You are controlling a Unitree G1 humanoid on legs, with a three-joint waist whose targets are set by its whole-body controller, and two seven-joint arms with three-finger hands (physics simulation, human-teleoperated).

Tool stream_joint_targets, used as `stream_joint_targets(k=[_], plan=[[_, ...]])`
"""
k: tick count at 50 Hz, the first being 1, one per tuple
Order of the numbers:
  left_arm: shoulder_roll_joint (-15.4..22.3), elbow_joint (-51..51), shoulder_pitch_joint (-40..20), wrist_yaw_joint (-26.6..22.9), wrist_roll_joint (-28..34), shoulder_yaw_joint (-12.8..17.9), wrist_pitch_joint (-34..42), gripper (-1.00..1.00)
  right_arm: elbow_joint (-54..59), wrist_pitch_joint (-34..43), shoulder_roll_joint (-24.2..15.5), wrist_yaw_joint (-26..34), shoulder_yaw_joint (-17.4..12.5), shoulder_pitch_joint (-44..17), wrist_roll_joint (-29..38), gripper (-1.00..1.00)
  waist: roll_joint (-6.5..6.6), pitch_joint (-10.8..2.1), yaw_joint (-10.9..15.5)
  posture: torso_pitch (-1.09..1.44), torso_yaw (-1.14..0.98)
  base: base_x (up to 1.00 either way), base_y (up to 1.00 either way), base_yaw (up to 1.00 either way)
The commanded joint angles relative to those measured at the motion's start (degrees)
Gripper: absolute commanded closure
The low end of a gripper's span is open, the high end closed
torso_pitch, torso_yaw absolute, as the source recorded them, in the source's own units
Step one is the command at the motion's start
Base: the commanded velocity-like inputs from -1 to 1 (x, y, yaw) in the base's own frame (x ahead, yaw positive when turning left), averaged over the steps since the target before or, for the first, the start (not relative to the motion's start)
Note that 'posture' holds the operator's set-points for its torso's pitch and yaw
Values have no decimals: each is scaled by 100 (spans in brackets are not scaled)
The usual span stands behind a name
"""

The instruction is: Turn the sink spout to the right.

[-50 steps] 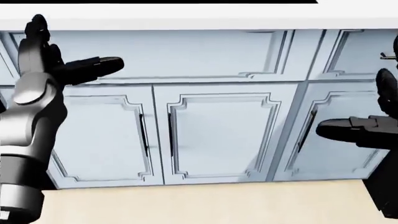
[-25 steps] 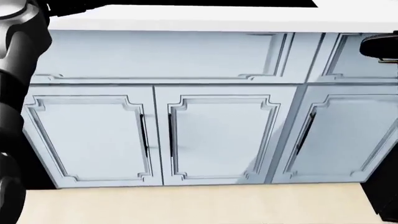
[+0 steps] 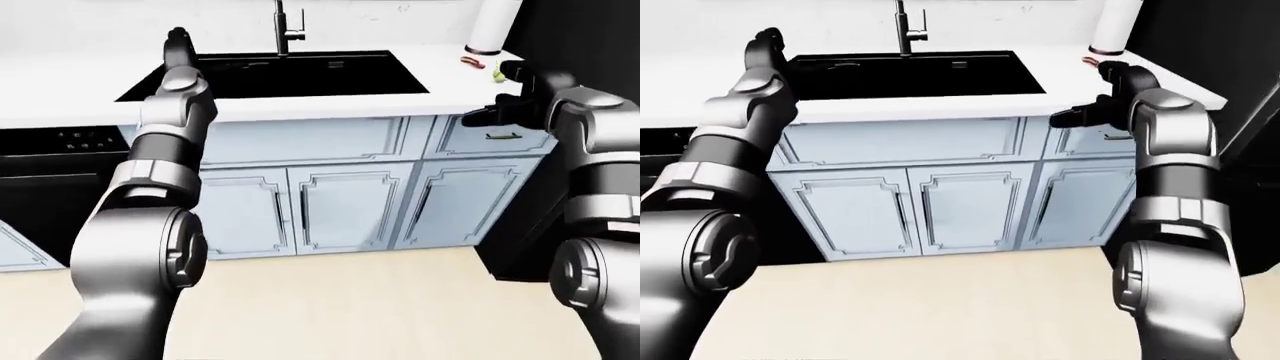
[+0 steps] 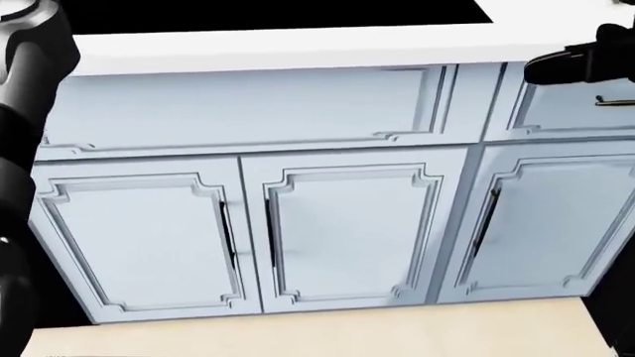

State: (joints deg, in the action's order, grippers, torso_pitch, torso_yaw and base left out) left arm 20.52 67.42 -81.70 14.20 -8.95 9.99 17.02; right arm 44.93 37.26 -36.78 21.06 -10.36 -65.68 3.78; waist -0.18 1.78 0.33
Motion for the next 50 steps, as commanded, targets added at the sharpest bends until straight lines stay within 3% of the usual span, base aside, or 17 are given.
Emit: stream_joint_targets(k=[1, 4, 5, 6, 8, 15, 17, 19, 20, 22, 30, 35, 36, 37, 45, 48, 50], plan=[[125, -204, -237, 29, 41, 21, -216, -100, -274, -257, -82, 33, -60, -285, 62, -100, -49, -170, 20, 0, 0, 14, 0, 0], [108, -184, -252, 52, 49, 19, -236, -100, -131, -408, -61, 82, -16, -376, 173, -100, 324, -226, -42, 0, 0, 13, 0, 0], [98, -217, -240, 53, 45, 17, -221, -100, -22, -526, -38, 98, -10, -408, 203, -100, 366, -280, -96, 0, 0, 12, 0, 0], [90, -250, -223, 48, 39, 15, -205, -100, 50, -667, -9, 108, -64, -431, 168, -100, 276, -224, -44, 0, 0, 13, 0, 0], [86, -261, -212, 51, 40, 11, -205, -100, 132, -758, 4, 105, -65, -465, 188, -100, 345, -207, -58, 0, 0, 13, 0, 0], [99, -273, -223, 49, 36, 12, -201, -100, 503, -967, 86, 97, 8, -695, 318, -100, -18, -174, -9, 0, 0, 13, 0, 0], [116, -256, -235, 44, 36, 16, -205, -100, 562, -975, 89, 107, 17, -757, 346, -100, -204, -183, 19, 0, 0, 13, 0, 0], [138, -204, -263, 40, 41, 23, -225, -100, 611, -980, 92, 127, 29, -816, 373, -100, -544, -251, 52, 0, 0, 13, 0, 0], [155, -157, -287, 43, 47, 29, -244, -100, 628, -983, 94, 132, 34, -837, 389, -100, -575, -299, 95, 0, 0, 13, 0, 0], [199, -10, -350, 57, 65, 49, -305, -100, 629, -962, 95, 154, 44, -880, 417, -100, -503, -217, 70, 0, 0, 13, 0, 0], [397, 309, -487, 138, 156, 139, -451, -100, 530, -838, 86, 226, 48, -960, 501, -100, -54, -179, 13, 0, 0, 13, 0, 0], [470, 362, -543, 168, 202, 178, -493, -100, 546, -853, 105, 232, 36, -974, 525, -100, 488, -299, -128, 0, 0, 13, 0, 0], [491, 365, -539, 168, 218, 179, -522, -100, 526, -837, 103, 235, 29, -966, 523, -100, 368, -245, -67, 0, 0, 12, 0, 0], [500, 375, -534, 170, 236, 178, -554, -100, 503, -817, 98, 242, 28, -965, 526, -100, 436, -220, -100, 0, 0, 12, 0, 0], [571, 388, -592, 160, 288, 215, -604, -100, 468, -758, 96, 269, 33, -989, 551, -100, 39, -197, -27, 0, 0, 13, 0, 0], [581, 408, -603, 169, 304, 220, -621, -100, 545, -780, 100, 273, 46, -1048, 568, -100, -266, -205, 29, 0, 0, 13, 0, 0], [591, 423, -623, 173, 313, 226, -622, -100, 552, -771, 95, 283, 51, -1069, 580, -100, -675, -297, 50, 0, 0, 13, 0, 0]])
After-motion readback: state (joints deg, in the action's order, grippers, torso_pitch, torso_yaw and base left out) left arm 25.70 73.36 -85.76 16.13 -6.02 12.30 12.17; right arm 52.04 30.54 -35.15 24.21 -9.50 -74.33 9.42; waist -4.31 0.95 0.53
